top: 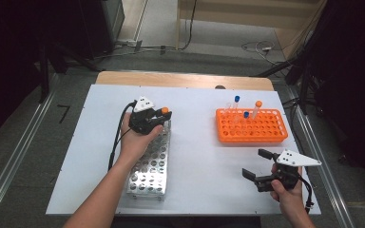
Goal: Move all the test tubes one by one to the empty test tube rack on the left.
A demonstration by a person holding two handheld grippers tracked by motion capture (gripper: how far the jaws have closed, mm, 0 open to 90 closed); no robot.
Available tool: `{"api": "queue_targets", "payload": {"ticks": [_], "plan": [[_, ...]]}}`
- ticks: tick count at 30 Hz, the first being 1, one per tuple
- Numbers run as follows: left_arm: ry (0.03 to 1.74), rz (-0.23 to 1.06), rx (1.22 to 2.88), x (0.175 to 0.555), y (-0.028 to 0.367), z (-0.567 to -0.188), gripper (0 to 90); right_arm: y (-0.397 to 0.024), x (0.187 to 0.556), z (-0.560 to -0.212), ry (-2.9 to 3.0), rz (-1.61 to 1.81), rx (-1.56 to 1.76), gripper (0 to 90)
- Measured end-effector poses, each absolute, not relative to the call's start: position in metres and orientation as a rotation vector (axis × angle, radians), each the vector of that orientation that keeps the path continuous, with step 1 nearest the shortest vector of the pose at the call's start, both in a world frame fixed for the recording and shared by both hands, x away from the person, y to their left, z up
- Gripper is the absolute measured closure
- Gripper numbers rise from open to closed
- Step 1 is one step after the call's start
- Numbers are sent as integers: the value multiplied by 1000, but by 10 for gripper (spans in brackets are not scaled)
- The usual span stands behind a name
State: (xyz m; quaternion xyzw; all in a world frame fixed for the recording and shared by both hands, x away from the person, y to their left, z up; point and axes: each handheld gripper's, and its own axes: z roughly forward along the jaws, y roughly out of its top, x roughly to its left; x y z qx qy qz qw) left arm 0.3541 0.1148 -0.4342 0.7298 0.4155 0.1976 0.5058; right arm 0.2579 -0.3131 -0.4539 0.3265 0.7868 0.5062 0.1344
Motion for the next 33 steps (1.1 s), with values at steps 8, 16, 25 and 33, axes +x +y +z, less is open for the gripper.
{"api": "queue_targets", "payload": {"ticks": [8, 16, 25, 33], "plan": [[1023, 469, 1722, 351, 119, -430, 496, -313, 259, -453, 2275, 1471, 950, 0], [994, 435, 1679, 335, 126, -423, 207, -314, 262, -453, 2268, 1469, 958, 0], [959, 401, 1659, 307, 134, -421, 1, -314, 270, -447, 2243, 1471, 973, 0], [913, 377, 1647, 279, 138, -421, 0, -317, 282, -438, 2197, 1477, 991, 0]]}}
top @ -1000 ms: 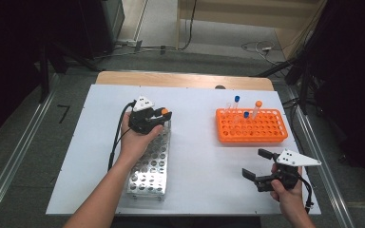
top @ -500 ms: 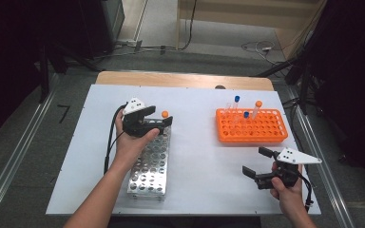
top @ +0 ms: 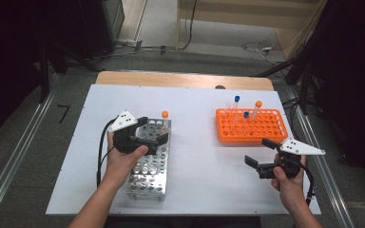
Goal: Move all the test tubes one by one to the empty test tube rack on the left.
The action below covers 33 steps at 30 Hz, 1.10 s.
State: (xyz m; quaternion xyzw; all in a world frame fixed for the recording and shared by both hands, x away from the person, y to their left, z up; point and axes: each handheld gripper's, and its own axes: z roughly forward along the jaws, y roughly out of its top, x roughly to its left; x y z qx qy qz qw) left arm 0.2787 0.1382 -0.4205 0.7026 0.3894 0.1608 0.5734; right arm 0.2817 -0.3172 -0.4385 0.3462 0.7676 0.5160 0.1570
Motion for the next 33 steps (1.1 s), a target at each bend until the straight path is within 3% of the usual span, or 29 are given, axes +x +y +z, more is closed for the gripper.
{"api": "queue_targets", "payload": {"ticks": [7, 15, 27, 33], "plan": [[888, 367, 1643, 258, 141, -422, 0, -325, 301, -433, 2150, 1455, 1037, 0], [876, 366, 1635, 235, 144, -430, 0, -333, 336, -433, 2102, 1441, 1112, 63], [880, 356, 1639, 228, 146, -437, 0, -334, 386, -439, 2039, 1341, 1284, 261], [879, 351, 1639, 228, 146, -438, 0, -330, 407, -449, 2012, 1256, 1365, 412]]}}
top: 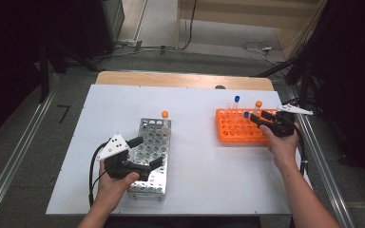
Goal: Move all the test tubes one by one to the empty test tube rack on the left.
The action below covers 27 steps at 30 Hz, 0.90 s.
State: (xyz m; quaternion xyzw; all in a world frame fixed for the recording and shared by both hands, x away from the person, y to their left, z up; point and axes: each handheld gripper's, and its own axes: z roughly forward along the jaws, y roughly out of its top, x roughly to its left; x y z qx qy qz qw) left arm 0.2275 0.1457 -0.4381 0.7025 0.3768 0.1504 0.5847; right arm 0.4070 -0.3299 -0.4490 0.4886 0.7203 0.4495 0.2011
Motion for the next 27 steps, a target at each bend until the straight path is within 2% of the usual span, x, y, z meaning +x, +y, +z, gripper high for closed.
{"api": "queue_targets", "payload": {"ticks": [1, 8, 27], "plan": [[879, 353, 1642, 227, 146, -438, 0, -330, 407, -449, 2012, 1256, 1365, 412], [869, 344, 1641, 227, 144, -437, 0, -326, 419, -460, 2016, 1199, 1404, 572], [867, 334, 1647, 228, 143, -438, 0, -317, 427, -465, 1973, 1081, 1396, 716]]}}
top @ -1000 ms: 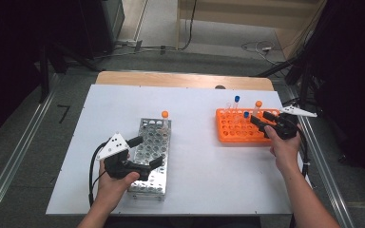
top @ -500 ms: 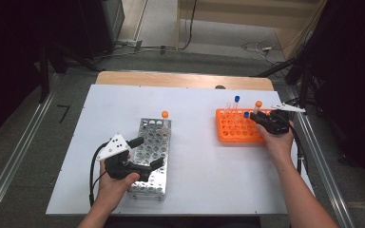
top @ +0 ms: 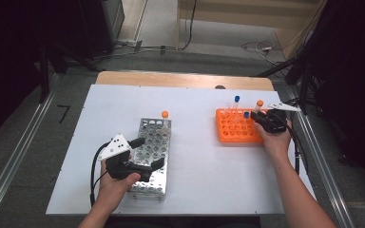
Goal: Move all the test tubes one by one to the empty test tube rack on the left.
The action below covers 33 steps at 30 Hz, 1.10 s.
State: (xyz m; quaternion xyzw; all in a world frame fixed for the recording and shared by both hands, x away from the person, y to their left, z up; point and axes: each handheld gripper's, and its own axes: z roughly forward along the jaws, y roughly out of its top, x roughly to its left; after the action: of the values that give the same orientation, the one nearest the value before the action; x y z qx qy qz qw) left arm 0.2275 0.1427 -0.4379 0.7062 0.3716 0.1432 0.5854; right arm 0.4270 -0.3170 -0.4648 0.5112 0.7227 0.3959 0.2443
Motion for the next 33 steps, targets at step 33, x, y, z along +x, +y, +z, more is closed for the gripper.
{"api": "queue_targets", "payload": {"ticks": [33], "plan": [[847, 332, 1654, 227, 137, -435, 6, -331, 370, -420, 1945, 1292, 1257, 727]]}}
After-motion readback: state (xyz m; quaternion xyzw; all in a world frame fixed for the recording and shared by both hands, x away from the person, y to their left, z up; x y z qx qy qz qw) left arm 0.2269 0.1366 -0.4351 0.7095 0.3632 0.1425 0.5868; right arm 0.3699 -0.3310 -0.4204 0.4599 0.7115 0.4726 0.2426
